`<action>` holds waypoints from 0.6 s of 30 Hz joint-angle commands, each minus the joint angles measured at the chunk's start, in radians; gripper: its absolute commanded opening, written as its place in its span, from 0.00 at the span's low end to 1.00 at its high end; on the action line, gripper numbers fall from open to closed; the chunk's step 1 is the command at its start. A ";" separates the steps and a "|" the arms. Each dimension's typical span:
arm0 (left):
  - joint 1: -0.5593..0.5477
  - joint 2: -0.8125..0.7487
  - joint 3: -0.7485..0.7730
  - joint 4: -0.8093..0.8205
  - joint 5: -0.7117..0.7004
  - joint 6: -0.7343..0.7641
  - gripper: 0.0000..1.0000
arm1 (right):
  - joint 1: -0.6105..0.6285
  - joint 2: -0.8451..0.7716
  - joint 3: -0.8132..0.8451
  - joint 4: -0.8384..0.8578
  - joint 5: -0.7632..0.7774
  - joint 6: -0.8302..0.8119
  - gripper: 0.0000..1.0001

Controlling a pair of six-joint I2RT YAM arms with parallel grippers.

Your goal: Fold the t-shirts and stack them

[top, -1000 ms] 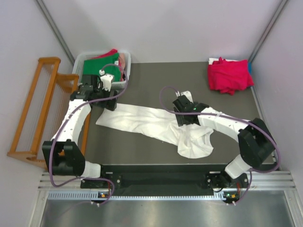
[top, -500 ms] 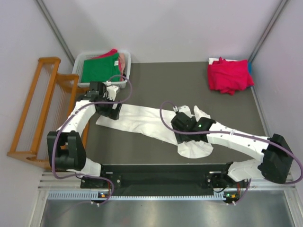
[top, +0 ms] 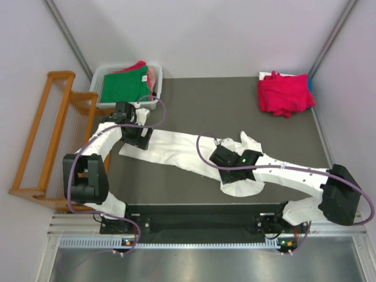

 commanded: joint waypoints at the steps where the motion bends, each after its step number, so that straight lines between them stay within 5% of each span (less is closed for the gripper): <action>1: -0.004 -0.040 0.031 0.008 -0.011 0.009 0.98 | 0.011 0.000 -0.010 0.024 0.007 0.018 0.41; 18: -0.004 -0.087 0.011 -0.012 -0.012 0.015 0.98 | -0.007 0.086 -0.035 0.142 0.009 -0.033 0.35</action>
